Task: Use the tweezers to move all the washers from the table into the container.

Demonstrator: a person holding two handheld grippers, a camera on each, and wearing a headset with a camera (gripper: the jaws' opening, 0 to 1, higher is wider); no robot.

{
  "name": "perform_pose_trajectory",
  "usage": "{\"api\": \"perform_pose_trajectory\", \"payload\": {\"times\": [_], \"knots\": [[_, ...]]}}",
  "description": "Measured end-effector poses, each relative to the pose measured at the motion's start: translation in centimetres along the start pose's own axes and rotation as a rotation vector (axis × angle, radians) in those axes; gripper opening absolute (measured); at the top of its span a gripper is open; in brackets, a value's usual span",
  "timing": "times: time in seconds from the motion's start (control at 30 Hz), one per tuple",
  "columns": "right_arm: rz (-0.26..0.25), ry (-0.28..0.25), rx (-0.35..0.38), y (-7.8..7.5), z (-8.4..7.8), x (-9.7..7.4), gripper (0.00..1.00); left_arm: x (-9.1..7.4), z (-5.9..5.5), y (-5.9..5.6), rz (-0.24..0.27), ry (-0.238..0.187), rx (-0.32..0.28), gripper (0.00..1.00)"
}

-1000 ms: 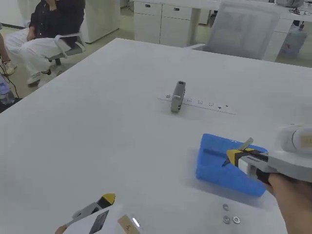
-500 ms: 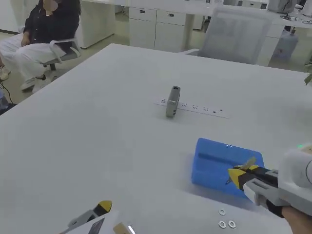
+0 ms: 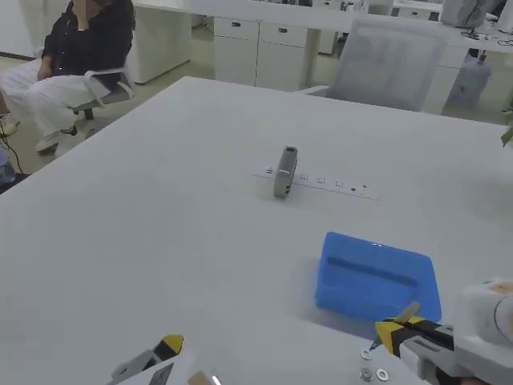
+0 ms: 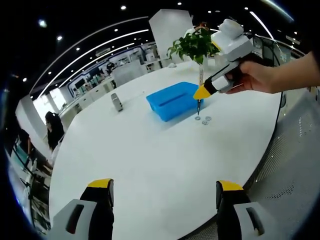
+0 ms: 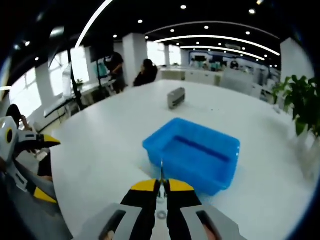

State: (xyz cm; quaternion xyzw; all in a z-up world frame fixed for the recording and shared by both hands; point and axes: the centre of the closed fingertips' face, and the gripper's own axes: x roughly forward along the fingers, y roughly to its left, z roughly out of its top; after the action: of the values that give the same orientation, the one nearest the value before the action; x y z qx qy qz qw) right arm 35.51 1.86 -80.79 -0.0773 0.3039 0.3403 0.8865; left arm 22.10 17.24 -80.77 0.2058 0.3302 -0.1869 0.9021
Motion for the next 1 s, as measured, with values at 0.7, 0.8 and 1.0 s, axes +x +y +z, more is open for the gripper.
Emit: {"api": "perform_pose_trajectory", "payload": {"times": [0.7, 0.8, 1.0], "knots": [[-0.012, -0.004, -0.08, 0.53, -0.67, 0.72, 0.02, -0.06, -0.08, 0.09, 0.006, 0.007, 0.003, 0.86], [-0.014, 0.009, -0.076, 0.22, -0.67, 0.71, 0.02, -0.07, -0.04, 0.1, 0.006, 0.004, 0.003, 0.86], [-0.013, 0.025, -0.062, -0.09, -0.47, 0.58, 0.02, -0.05, -0.05, 0.1, 0.006, 0.004, 0.003, 0.86]]}}
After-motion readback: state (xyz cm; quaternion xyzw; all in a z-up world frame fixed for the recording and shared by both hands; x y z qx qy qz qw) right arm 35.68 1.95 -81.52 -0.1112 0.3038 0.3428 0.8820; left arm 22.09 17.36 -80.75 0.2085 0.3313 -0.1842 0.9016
